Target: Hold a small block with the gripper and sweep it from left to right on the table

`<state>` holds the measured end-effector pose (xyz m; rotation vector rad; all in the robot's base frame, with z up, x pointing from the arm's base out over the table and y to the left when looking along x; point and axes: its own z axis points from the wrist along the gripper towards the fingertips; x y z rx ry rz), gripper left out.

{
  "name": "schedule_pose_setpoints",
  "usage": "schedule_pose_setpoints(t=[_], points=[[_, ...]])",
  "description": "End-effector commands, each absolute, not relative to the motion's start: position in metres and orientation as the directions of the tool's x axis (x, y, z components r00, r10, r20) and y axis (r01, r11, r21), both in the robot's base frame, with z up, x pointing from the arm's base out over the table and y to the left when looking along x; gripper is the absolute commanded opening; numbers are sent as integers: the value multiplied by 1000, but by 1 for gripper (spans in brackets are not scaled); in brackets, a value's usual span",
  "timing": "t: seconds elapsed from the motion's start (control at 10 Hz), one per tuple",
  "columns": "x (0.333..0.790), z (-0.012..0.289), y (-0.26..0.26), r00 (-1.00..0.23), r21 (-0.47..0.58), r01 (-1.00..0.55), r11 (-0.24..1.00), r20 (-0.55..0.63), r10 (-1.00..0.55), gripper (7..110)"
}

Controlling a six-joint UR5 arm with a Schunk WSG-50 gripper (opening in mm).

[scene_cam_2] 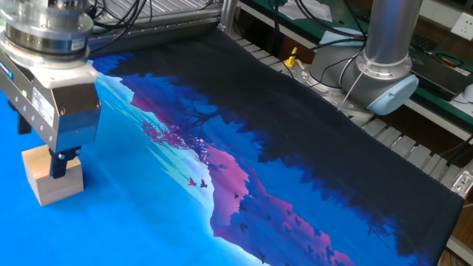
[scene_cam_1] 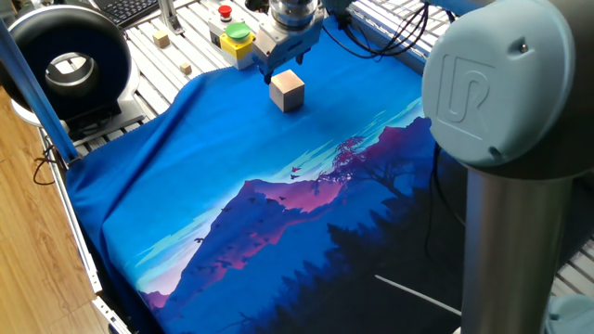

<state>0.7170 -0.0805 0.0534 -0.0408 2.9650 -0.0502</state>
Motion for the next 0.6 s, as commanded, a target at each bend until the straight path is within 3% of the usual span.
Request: schedule_pose_setpoints(t=[0.0,0.5], points=[[718,43,-81,-983,-20,-22,1000,-184,-25,88],[721,32,-75,-984,-10,-20,1000,-179,-22,88]])
